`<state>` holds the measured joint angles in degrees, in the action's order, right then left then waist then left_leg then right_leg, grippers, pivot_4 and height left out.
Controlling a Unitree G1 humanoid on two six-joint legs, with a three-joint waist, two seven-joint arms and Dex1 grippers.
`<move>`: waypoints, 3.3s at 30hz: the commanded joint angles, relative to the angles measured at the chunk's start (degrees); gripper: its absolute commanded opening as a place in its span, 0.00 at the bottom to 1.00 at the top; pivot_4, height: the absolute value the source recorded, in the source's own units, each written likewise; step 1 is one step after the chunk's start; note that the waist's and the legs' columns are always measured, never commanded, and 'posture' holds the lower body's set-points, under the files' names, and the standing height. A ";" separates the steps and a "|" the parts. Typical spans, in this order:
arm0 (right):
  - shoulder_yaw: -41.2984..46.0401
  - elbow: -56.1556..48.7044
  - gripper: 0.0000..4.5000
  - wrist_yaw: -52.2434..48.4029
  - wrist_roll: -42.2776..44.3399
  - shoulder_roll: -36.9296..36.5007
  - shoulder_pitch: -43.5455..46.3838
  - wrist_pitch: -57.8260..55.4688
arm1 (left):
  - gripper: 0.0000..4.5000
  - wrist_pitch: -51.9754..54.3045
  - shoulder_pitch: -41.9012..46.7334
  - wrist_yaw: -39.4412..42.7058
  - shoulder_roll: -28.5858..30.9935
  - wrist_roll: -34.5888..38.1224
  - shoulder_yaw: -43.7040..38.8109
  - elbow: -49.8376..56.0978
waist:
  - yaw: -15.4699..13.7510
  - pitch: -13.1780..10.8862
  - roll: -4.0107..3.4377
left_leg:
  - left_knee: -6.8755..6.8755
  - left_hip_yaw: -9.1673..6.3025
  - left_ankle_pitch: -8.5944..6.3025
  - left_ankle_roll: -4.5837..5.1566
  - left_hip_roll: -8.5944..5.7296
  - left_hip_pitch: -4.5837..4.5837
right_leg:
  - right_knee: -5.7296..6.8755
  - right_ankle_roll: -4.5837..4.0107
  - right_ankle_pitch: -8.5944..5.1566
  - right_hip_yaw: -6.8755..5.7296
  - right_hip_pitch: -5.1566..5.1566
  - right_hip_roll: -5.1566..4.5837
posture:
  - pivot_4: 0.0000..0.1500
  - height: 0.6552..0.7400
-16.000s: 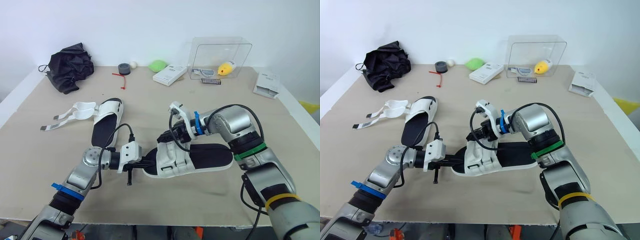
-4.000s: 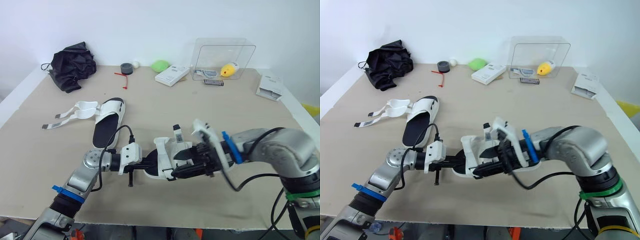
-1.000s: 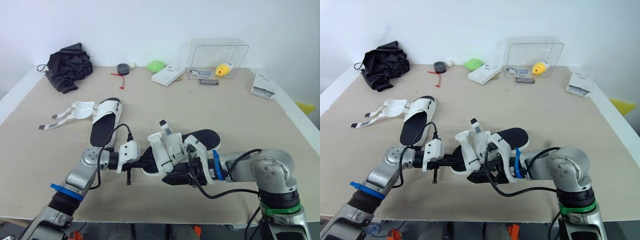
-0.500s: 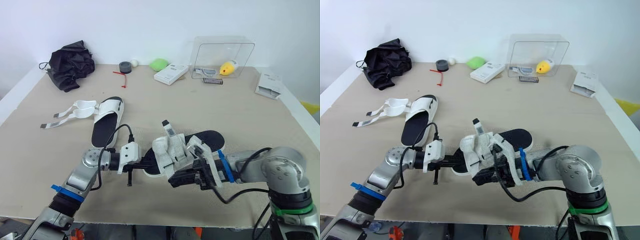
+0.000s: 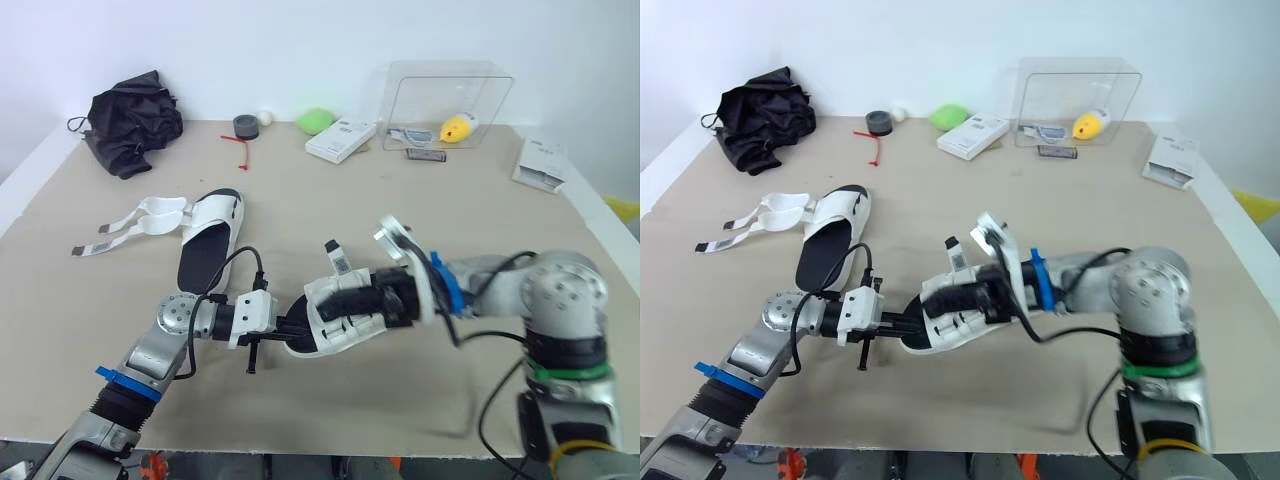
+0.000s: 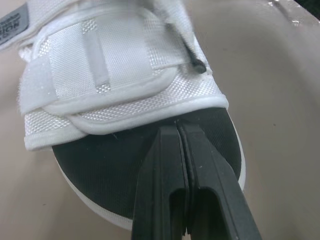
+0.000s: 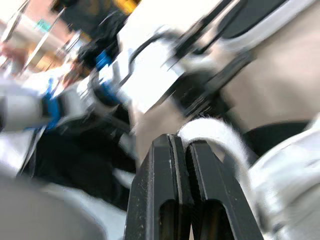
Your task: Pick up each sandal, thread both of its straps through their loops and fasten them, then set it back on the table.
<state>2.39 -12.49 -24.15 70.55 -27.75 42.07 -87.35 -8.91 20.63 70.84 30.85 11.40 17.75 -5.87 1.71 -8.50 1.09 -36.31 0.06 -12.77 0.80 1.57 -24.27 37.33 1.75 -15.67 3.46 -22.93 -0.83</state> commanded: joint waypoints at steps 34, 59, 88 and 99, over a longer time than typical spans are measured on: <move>-5.02 16.76 0.01 -20.46 -14.51 6.69 17.75 3.82 | 0.00 -0.91 -3.36 1.30 0.98 -6.56 5.05 -6.82 | 0.86 0.02 -0.03 | -0.20 0.10 0.40 0.20 0.13 0.27 | 0.64 -0.11 0.33 0.17 -0.03 0.22 | 1.00 1.00; -28.87 43.55 0.81 -21.90 -48.85 11.20 21.21 22.23 | 0.00 -0.32 -3.75 0.97 0.68 -6.58 4.93 -6.18 | 1.09 0.89 -0.20 | -0.12 0.65 0.40 0.19 0.48 1.87 | 0.76 -0.42 0.17 0.59 0.70 0.48 | 1.00 1.00; -4.70 9.22 0.81 -52.13 -35.95 -24.31 -4.87 36.48 | 0.00 28.04 6.55 -0.61 2.37 17.87 -12.48 12.30 | 0.22 -1.01 -0.02 | -0.28 0.04 0.19 0.03 -0.25 -0.21 | 0.73 0.16 0.03 0.26 -0.50 -0.05 | 1.00 1.00; -9.44 9.68 0.81 -48.69 -38.81 -18.16 -8.34 39.84 | 0.00 40.03 -1.69 3.47 17.79 24.78 -20.30 18.82 | 0.64 -1.69 0.30 | -0.31 0.01 0.30 -0.15 -0.04 -0.16 | 0.77 0.01 0.10 0.18 -0.48 0.10 | 1.00 1.00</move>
<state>-7.32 -2.82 -73.22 32.01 -46.32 32.62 -48.86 29.34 19.37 74.14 47.09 33.14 0.45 9.37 2.35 -10.19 1.39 -36.63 0.07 -12.44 0.58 1.51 -24.43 38.10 1.76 -15.56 3.62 -23.42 -0.75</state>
